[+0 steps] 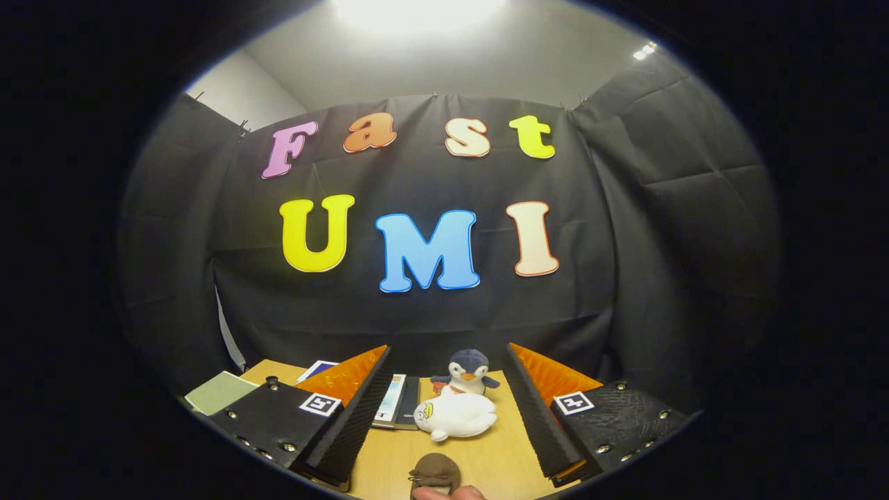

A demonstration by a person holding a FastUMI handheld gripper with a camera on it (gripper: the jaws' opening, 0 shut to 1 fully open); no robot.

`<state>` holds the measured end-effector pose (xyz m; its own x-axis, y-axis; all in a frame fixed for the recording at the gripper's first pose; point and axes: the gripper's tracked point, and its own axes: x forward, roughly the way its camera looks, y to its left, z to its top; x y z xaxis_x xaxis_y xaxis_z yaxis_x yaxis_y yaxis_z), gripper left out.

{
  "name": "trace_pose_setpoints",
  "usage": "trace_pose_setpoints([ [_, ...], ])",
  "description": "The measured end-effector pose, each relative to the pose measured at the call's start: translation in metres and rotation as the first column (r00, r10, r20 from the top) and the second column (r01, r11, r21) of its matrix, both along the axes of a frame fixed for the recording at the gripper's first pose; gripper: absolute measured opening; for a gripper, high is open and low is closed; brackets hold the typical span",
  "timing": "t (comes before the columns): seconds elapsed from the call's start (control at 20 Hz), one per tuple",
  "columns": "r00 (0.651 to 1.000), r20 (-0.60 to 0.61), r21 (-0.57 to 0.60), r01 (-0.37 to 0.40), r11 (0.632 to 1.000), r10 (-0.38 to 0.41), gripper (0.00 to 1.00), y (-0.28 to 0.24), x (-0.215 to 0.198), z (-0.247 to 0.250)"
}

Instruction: Open the storage box then place both shoes into the box .Put the left shoe in first, then the right shoe, with the right side of both shoes facing outward in a uniform manner.

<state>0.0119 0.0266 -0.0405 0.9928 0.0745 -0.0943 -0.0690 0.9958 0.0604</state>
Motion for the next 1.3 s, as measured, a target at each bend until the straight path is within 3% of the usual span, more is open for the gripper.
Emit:
trace_pose_setpoints([
  [0.4, 0.984, -0.063, 0.061, -0.163, 0.985, 0.167, 0.96, 0.063, 0.012, -0.034],
  [0.65, 0.936, -0.14, 0.167, -0.3, 0.939, 0.323, 0.96, 0.115, 0.016, -0.065],
  [1.0, 0.798, -0.28, 0.325, -0.445, 0.835, 0.534, 0.99, 0.194, 0.003, -0.132],
  [1.2, 0.678, -0.33, 0.453, -0.496, 0.74, 0.657, 0.99, 0.239, -0.015, -0.166],
  [1.3, 0.616, -0.375, 0.545, -0.458, 0.702, 0.693, 0.99, 0.257, -0.026, -0.184],
])
